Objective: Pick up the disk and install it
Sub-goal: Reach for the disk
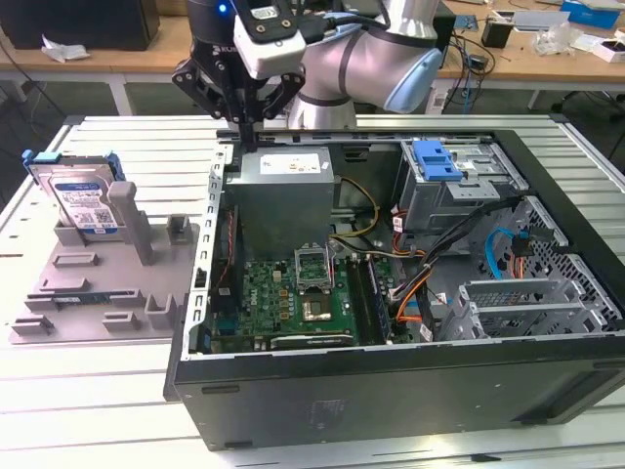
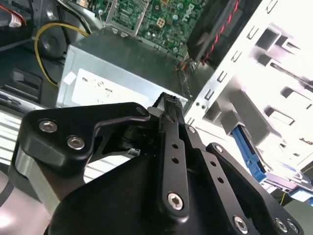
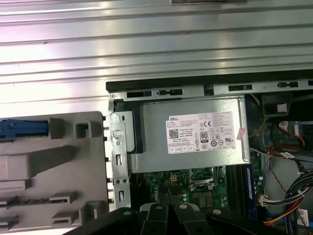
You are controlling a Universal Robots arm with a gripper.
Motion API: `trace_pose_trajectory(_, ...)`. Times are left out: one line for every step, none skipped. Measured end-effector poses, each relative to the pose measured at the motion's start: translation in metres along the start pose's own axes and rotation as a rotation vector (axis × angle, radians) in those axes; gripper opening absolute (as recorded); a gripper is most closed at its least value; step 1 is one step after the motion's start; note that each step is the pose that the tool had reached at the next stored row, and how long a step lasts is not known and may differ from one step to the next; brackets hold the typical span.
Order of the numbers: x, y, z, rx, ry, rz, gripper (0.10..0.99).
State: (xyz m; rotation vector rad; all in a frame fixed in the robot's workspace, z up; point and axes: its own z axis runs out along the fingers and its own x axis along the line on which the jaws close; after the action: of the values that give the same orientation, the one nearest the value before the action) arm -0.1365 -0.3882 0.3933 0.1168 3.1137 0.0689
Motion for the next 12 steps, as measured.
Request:
trace_pose_trajectory(0.0033,0.0032,0.0001,0.000,0.0000,0.000,0.106)
trace_pose_trajectory(0.0059,0.0059,0.0002,0.000,0.0000,0.000,0.106)
trace_pose_trajectory(0.0084,0.0082,0.0002,0.000,0.0000,0.000,0.106)
trace_pose_trajectory(0.0110,0.0106,0.0002,0.000,0.0000,0.000,0.106)
trace_pose_trajectory(0.0134,0.0129,0.0003,0.000,0.0000,0.000,0.106)
trace_pose_trajectory(0.0168,0.0161,0.0003,0.000,0.0000,0.000,0.106)
trace_pose_trajectory(0.0200,0.0187,0.0004,0.000,0.0000,0.000,0.106)
trace_pose_trajectory(0.0267,0.0232,0.0007,0.000,0.0001,0.000,0.106)
trace_pose_trajectory(0.0314,0.0254,0.0010,0.000,-0.0001,0.000,0.106)
trace_pose_trajectory(0.0363,0.0271,0.0014,0.000,-0.0001,0.000,0.106)
trace_pose_trajectory(0.0437,0.0296,0.0019,0.000,0.0002,0.000,0.106)
trace_pose_trajectory(0.0534,0.0329,0.0028,0.000,0.0000,0.000,0.106)
